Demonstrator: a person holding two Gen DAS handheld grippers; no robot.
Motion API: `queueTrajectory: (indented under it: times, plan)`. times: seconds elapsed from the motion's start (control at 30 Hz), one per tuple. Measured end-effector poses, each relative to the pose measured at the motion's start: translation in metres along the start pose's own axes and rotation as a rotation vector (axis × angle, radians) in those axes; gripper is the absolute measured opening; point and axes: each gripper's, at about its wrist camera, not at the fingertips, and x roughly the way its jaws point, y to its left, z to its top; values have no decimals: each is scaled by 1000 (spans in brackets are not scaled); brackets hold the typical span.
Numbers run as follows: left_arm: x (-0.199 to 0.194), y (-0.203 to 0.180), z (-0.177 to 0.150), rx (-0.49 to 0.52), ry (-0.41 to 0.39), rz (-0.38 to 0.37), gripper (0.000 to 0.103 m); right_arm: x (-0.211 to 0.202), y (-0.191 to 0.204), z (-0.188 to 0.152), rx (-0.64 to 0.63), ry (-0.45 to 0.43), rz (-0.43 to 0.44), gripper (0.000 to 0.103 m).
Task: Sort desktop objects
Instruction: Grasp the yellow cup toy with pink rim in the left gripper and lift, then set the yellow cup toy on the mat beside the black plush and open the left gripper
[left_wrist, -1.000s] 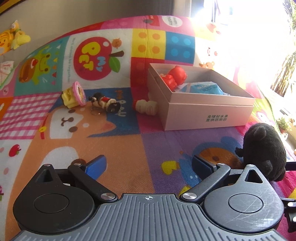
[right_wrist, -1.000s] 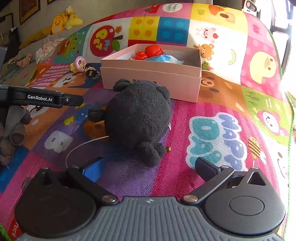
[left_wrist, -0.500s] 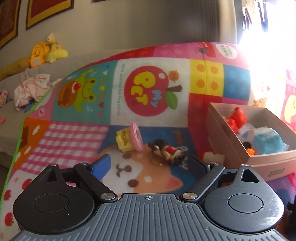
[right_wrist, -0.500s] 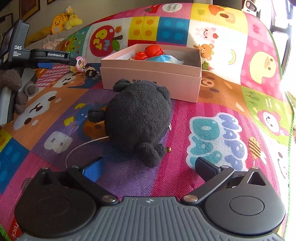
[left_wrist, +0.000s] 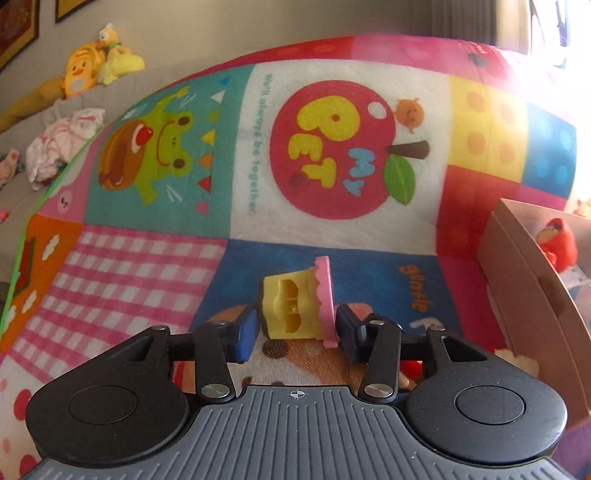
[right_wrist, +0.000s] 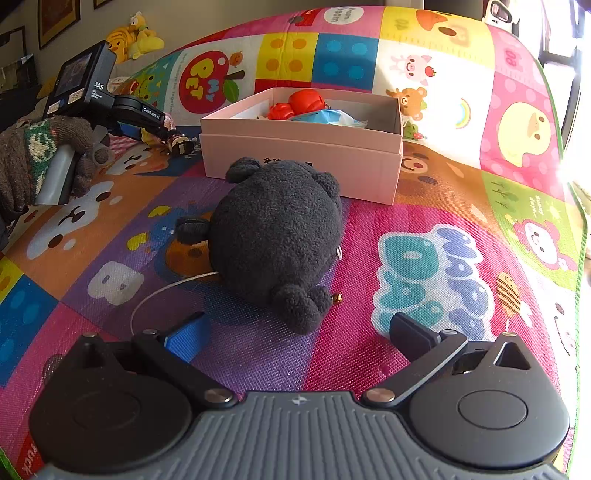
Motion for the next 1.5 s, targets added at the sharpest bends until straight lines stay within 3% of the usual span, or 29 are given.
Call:
queueTrajectory:
  times: [0.13, 0.27, 0.37, 0.47, 0.63, 0.8, 0.93, 1.1, 1.23, 1.5]
  plan:
    - [-53, 0, -20, 25, -27, -101, 47, 0, 0, 0, 0, 0, 0, 103]
    - [-115, -14, -48, 41, -27, -271, 47, 0, 1, 0, -2, 1, -3, 103]
    - [-144, -33, -72, 30, 34, -446, 47, 0, 1, 0, -3, 1, -6, 103]
    - [-154, -59, -96, 59, 80, -561, 47, 1, 2, 1, -4, 2, -9, 103]
    - [-140, -78, -114, 33, 148, -609, 49, 1, 2, 1, -5, 1, -9, 103]
    - [-134, -62, -115, -44, 156, -603, 63, 1, 2, 0, -5, 2, -9, 103]
    - [-135, -46, -109, -81, 127, -551, 84, 1, 2, 0, -5, 1, -9, 103]
    - [-136, -32, -107, -111, 106, -485, 95, 0, 2, 0, -5, 1, -9, 103]
    - [-142, -31, -109, -40, 21, -330, 99, 1, 2, 0, -5, 2, -9, 103]
    - [-142, -30, -110, -43, 6, -283, 102, 1, 2, 0, -9, 8, -7, 103]
